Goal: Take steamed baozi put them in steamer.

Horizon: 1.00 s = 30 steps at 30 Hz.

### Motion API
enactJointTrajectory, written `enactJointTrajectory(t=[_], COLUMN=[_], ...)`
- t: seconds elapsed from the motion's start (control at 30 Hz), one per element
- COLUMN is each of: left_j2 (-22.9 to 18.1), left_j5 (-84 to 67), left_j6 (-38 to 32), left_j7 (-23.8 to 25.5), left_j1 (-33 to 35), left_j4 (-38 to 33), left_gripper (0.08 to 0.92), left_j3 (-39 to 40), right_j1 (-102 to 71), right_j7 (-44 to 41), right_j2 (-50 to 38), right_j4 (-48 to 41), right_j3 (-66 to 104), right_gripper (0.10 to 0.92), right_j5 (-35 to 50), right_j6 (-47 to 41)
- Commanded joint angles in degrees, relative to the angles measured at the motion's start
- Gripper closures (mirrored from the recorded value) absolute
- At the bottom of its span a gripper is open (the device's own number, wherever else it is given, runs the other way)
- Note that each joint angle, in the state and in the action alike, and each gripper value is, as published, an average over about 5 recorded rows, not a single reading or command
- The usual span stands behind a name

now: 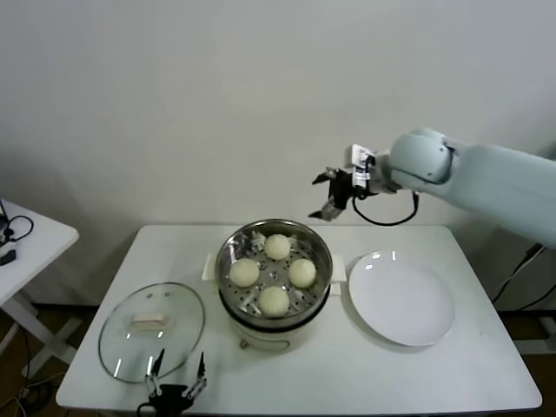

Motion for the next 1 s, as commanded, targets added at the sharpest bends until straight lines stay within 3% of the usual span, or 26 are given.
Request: enactJointTrajectory(t=[0.03,0.23,0.47,0.7,1.0], left_j2=[0.00,0.04,-0.05,-0.13,-0.05], left_j5=[0.12,0.09,-0.50,-1.72,-2.06], left_j6=[-0.07,-0.20,-0.44,-0.81,-1.52], left_j7=[-0.01,-0.06,-0.08,-0.14,-0.38], left_j1=[-0.26,-0.71,-1.30,-1.66,-1.39], left_j4=[0.30,0.45,0.27,-0.28,-0.59], left_gripper=[0.177,0.177,0.177,0.177,0.177], left_j3=[0.29,0.30,0.29,0.36,0.04], right_j1=[-45.47,-77.82,-111.91,-125.20,-131.23], right_j7=[29.33,32.56,33.82,30.64,28.76], right_j2=[-15.91,-15.40,1.05,18.61,29.52], right_j4=[6.01,9.71,14.65,12.95,10.06], right_j3=[41.26,70.91,100.94,107.41,107.68], right_gripper=[0.203,0.203,0.203,0.203,0.203], right_j5=[1.57,-4.62,-12.49,-17.81,-19.96], right_j6=[9.67,15.22,25.42,37.20,50.35])
